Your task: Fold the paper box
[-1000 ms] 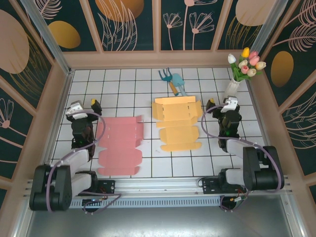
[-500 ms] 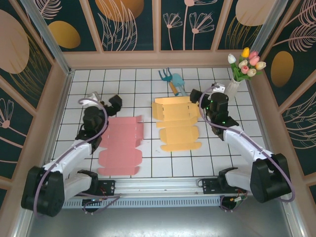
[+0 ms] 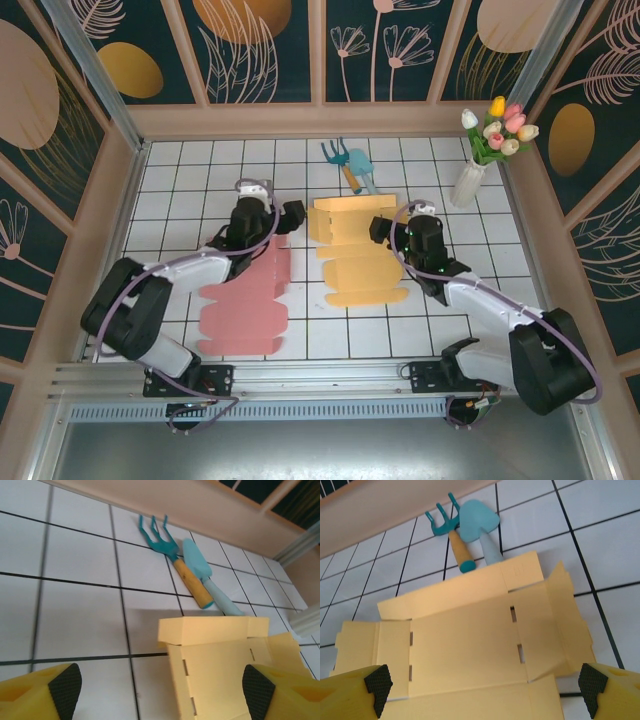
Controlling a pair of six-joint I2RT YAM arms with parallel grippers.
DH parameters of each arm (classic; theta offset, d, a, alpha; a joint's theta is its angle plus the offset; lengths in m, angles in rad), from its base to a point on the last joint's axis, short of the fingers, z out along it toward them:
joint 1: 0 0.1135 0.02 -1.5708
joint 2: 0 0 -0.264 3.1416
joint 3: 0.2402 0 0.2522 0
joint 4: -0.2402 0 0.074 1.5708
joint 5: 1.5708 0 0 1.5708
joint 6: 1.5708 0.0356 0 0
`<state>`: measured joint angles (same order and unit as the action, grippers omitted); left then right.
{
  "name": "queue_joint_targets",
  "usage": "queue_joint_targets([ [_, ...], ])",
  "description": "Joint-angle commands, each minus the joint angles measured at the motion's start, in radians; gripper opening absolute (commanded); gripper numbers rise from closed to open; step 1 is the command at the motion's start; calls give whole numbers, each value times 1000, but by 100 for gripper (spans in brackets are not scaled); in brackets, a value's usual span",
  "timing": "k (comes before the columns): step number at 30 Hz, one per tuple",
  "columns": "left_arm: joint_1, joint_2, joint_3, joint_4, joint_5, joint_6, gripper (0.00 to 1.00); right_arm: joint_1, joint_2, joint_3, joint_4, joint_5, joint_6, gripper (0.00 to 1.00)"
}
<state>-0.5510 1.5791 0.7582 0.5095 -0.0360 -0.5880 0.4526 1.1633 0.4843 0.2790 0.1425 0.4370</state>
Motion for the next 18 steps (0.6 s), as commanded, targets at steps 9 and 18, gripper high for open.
queue_joint_targets([
  [9,-48,222,163,-121,-47,45,74,21,-104,-62,22,45,14,99],
  [18,-78,272,208,-148,-28,36,64,25,-99,-67,29,59,5,99],
])
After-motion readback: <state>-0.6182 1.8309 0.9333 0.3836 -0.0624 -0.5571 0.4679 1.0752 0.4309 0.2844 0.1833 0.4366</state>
